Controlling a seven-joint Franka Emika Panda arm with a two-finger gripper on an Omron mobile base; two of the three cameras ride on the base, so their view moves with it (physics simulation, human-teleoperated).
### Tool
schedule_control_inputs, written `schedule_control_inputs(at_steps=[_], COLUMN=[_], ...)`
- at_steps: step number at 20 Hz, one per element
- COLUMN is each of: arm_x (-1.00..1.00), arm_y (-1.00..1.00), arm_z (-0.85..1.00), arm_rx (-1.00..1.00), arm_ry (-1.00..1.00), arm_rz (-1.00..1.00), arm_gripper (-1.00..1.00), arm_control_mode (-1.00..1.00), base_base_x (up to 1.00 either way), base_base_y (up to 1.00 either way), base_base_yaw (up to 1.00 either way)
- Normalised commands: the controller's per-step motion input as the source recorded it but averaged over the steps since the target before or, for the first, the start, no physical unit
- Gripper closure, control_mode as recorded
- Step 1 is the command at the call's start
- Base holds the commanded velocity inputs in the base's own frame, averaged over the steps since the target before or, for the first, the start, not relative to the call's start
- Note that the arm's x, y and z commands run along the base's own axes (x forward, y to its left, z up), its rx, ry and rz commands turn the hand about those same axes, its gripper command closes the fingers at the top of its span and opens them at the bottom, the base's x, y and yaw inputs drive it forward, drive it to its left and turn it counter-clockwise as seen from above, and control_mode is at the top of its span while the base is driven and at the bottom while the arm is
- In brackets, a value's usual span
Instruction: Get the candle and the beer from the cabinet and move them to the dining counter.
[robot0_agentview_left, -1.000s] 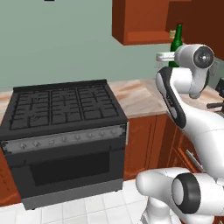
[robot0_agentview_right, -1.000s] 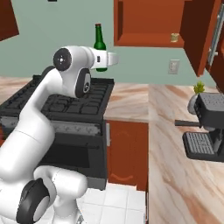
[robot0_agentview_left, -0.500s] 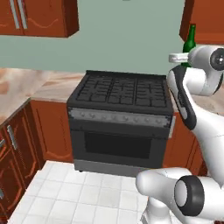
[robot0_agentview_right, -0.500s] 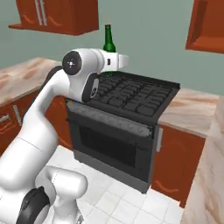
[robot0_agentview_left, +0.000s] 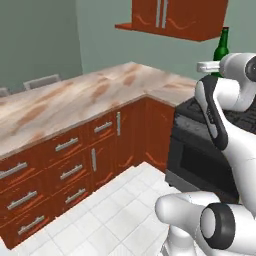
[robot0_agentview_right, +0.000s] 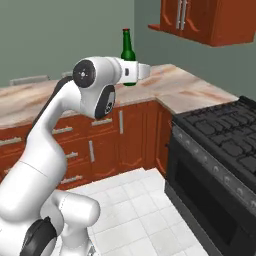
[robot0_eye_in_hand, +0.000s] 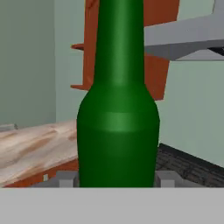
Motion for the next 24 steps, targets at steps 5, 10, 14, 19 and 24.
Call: schedule_control_inputs(at_steps=[5,10,14,19,24], arm_x=[0.00,0.00,0.00,0.00,0.00], arm_y=[0.00,0.00,0.00,0.00,0.00], arm_z=[0.00,0.00,0.00,0.00,0.00], arm_rx=[0.00,0.00,0.00,0.00,0.00], arm_ry=[0.00,0.00,0.00,0.00,0.00], arm_rz=[0.00,0.00,0.00,0.00,0.00], arm_gripper=[1.00,1.00,1.00,1.00,1.00], arm_control_mode=[1.00,1.00,1.00,1.00,1.00], base_base_x=[-0.08,0.15,0.45,0.44,0.40], base_base_y=[0.15,0.42,0.74,0.88,0.92], base_base_yaw=[0.93,0.59,0.02,0.00,0.00])
